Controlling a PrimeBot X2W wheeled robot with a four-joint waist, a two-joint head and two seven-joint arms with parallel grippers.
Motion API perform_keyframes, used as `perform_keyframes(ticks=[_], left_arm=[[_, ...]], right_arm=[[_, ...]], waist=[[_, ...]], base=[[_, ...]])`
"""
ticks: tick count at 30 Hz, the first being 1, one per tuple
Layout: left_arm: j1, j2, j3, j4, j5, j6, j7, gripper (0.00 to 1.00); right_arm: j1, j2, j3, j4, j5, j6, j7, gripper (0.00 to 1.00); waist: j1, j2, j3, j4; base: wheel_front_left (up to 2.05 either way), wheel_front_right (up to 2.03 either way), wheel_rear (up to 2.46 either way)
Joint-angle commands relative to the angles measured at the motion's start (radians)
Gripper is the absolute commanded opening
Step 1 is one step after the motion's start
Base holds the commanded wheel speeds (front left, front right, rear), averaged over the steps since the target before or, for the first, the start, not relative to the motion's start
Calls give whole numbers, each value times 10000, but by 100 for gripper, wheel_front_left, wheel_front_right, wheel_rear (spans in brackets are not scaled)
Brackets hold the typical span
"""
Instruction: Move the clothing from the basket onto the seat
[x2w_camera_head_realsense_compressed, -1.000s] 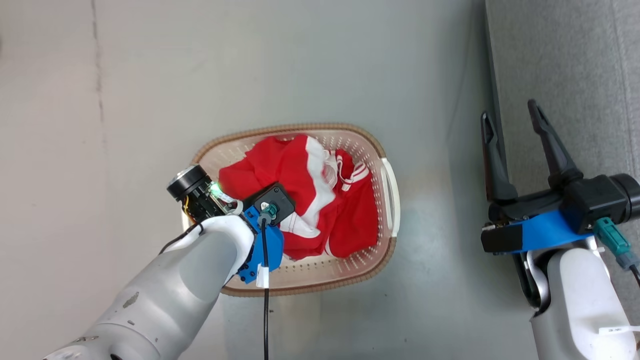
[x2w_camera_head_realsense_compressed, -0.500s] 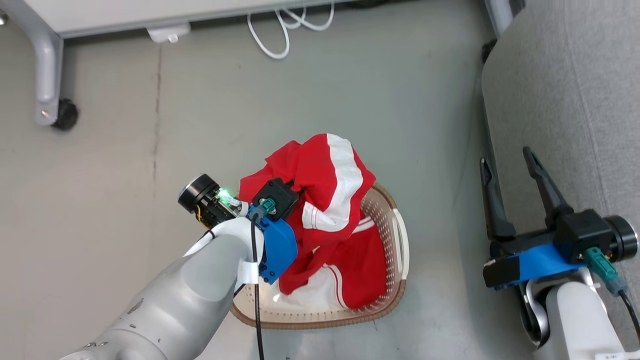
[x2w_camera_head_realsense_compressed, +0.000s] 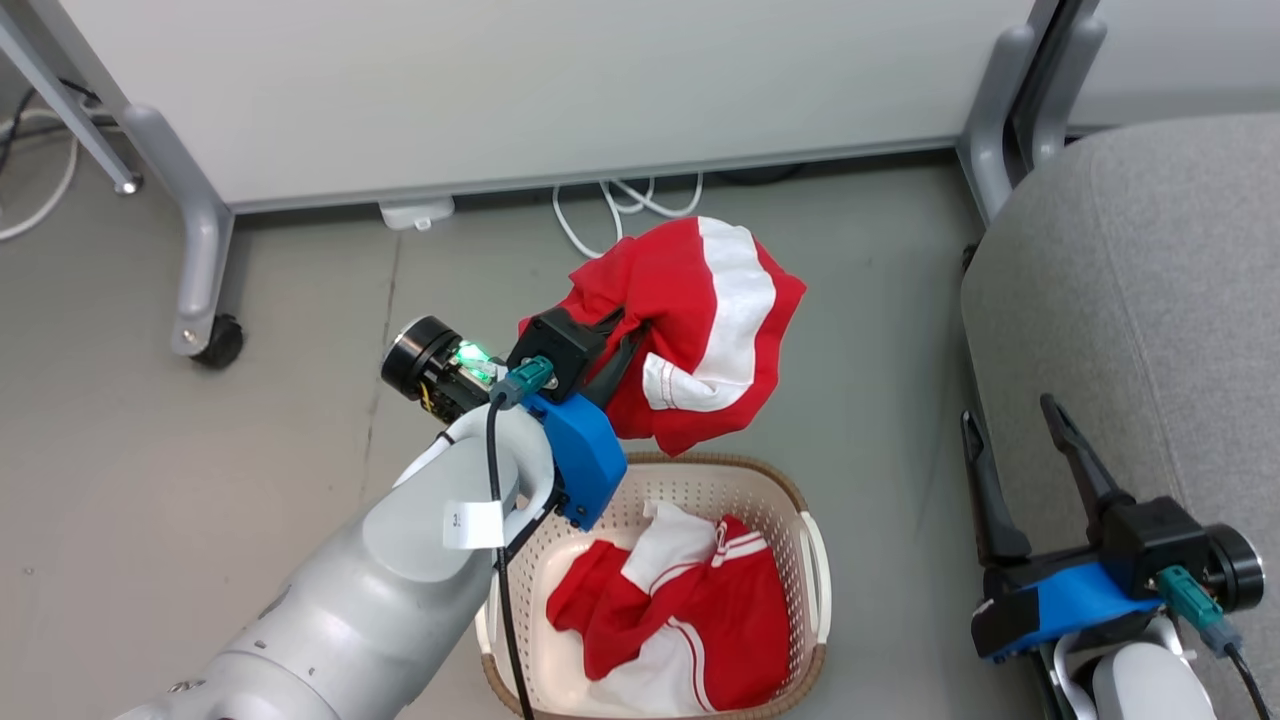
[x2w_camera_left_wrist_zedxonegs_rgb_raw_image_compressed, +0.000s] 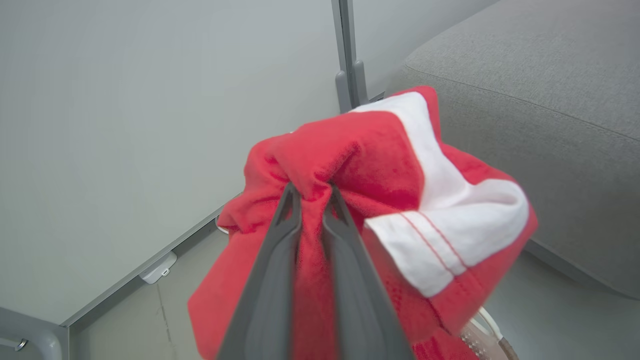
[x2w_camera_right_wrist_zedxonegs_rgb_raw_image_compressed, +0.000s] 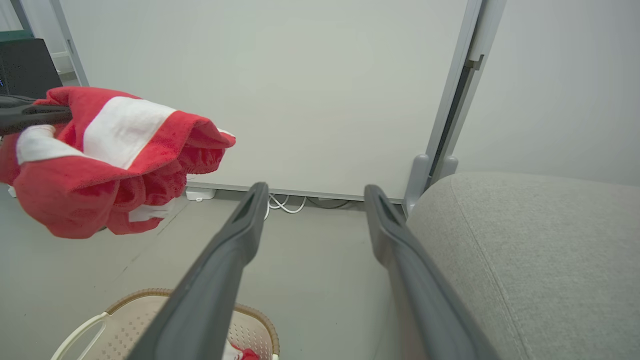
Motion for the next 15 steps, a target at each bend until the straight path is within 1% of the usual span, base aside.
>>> perform_keyframes(ticks=[1, 6, 15], left_arm=[[182, 29, 183, -180, 73, 83, -46, 0], [470, 45, 601, -691, 293, 158, -47, 0], [995, -17, 906, -1271, 607, 143, -48, 0]], right_arm=[[222, -37, -28, 21, 30, 4, -37, 100], [571, -38, -45, 97, 100, 4, -37, 100], [1186, -37, 32, 182, 261, 3, -37, 100]], waist=[[2, -1, -357, 99], [2, -1, -812, 184], [2, -1, -1461, 327]], base=[[0, 0, 0], [0, 0, 0], [0, 0, 0]])
